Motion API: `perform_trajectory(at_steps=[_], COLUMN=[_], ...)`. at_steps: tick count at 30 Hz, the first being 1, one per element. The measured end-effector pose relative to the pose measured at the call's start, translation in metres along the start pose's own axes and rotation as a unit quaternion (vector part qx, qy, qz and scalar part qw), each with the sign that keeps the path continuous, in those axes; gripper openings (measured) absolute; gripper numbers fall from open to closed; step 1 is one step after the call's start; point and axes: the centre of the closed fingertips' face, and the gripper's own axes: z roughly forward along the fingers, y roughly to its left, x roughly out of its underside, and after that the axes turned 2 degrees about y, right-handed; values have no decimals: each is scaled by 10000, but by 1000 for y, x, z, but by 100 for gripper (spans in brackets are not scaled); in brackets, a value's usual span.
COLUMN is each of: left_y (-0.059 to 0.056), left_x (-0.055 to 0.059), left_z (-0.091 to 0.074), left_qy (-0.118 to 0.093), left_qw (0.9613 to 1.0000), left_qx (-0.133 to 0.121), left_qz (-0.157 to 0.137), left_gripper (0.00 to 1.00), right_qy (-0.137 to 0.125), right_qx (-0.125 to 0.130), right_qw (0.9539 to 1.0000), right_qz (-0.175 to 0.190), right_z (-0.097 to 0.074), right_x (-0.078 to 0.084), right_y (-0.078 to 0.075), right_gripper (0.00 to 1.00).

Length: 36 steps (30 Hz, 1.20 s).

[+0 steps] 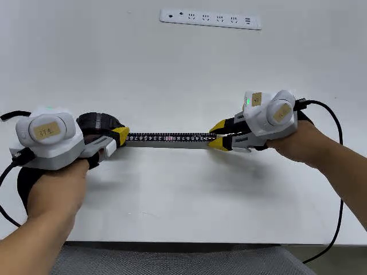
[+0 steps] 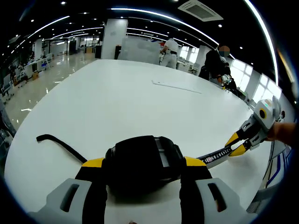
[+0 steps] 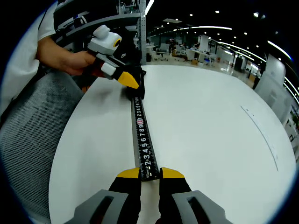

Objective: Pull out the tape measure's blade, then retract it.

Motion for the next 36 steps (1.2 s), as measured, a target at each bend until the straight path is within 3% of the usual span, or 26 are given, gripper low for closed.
perform_trajectory(at_steps=[36], left_y=[1], left_x=[1], left_z=[-1], left_qy=[-19], left_qw=[9998], left_qx=[111], left_qz=[-171], left_gripper=[58], right_qy=[-311], right_qx=[-215], right_qw=[9993], right_qz=[11], right_z=[39], right_x=[-46], right_y=[7], right_gripper=[10])
